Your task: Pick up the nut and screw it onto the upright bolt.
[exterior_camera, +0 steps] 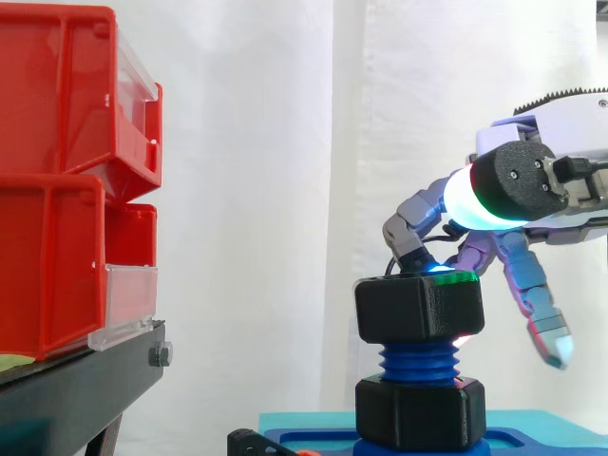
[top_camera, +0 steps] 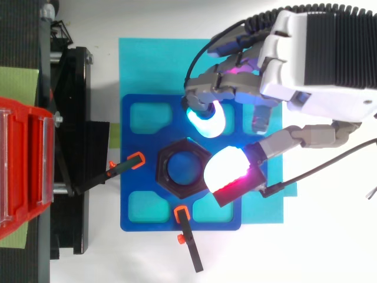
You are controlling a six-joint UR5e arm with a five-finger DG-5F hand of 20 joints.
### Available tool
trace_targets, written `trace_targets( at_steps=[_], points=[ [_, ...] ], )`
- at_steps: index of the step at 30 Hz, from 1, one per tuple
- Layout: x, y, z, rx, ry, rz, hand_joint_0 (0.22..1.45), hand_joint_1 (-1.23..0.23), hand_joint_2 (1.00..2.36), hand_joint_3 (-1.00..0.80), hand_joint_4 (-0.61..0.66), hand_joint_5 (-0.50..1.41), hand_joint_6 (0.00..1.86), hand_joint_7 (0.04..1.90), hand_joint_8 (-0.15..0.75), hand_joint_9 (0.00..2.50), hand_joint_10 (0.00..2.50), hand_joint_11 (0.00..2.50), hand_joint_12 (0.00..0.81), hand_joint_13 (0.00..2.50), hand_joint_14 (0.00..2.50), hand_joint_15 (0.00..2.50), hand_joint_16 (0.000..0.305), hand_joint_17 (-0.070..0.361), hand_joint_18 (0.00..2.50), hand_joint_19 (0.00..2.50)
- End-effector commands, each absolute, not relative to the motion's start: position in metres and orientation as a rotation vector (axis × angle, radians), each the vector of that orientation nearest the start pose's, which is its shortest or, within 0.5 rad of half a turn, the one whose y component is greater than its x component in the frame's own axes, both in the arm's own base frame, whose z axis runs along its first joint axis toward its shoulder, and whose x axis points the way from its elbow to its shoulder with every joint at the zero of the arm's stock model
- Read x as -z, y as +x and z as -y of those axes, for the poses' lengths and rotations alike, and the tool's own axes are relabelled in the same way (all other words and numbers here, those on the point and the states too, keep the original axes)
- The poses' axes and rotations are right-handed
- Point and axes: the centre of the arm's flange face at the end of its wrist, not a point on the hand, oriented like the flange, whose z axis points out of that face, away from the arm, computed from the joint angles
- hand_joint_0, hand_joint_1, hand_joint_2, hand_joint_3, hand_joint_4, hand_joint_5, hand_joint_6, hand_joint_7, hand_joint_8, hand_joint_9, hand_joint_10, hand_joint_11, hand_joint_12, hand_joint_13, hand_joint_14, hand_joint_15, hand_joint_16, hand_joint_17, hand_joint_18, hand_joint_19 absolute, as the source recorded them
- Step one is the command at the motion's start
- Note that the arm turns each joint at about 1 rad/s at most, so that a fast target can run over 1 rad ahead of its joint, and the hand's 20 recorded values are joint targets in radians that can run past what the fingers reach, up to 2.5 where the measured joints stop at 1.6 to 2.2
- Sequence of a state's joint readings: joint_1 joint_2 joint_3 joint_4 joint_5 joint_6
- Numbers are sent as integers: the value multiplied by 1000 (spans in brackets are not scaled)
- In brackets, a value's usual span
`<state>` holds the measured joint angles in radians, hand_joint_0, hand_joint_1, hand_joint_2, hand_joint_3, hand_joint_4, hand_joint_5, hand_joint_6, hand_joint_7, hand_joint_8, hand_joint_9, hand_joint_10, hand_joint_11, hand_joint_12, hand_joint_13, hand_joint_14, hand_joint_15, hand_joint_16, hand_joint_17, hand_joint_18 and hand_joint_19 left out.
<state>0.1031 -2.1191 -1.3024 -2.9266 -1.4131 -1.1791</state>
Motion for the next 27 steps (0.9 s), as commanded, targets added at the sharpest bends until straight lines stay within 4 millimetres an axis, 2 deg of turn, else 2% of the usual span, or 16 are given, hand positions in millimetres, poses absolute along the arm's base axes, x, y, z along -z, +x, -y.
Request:
trace_targets(
  at_steps=[1,5,9,14,18,22,27],
  points=[
    [-315,697,80,-233,346,-1620,497,-292,1000,-500,8,117,502,1354,70,1811,4,108,150,999,0,0,13,30,768,133],
    [-322,695,80,-233,345,-1618,493,-285,1000,-500,29,114,502,1384,106,1837,5,148,159,1045,0,0,14,32,823,163],
    [-333,692,81,-236,345,-1601,479,-245,1000,-500,84,52,505,1237,178,1640,10,207,250,896,0,11,25,56,664,134],
    [-362,696,85,-245,345,-1547,470,-236,1000,-500,165,-10,505,1074,205,1492,7,214,288,807,1,25,31,70,581,154],
    [-374,699,93,-248,335,-1521,460,-230,1000,-500,189,-57,504,884,214,1348,6,175,316,722,2,27,38,87,494,191],
    [-374,704,93,-272,299,-1492,456,-226,1000,-500,173,-82,503,796,218,1233,4,130,327,656,0,21,43,97,433,188],
    [-362,715,89,-283,292,-1461,456,-224,1000,-500,171,-87,502,750,221,1152,2,88,335,603,0,14,47,105,374,182]
  ],
)
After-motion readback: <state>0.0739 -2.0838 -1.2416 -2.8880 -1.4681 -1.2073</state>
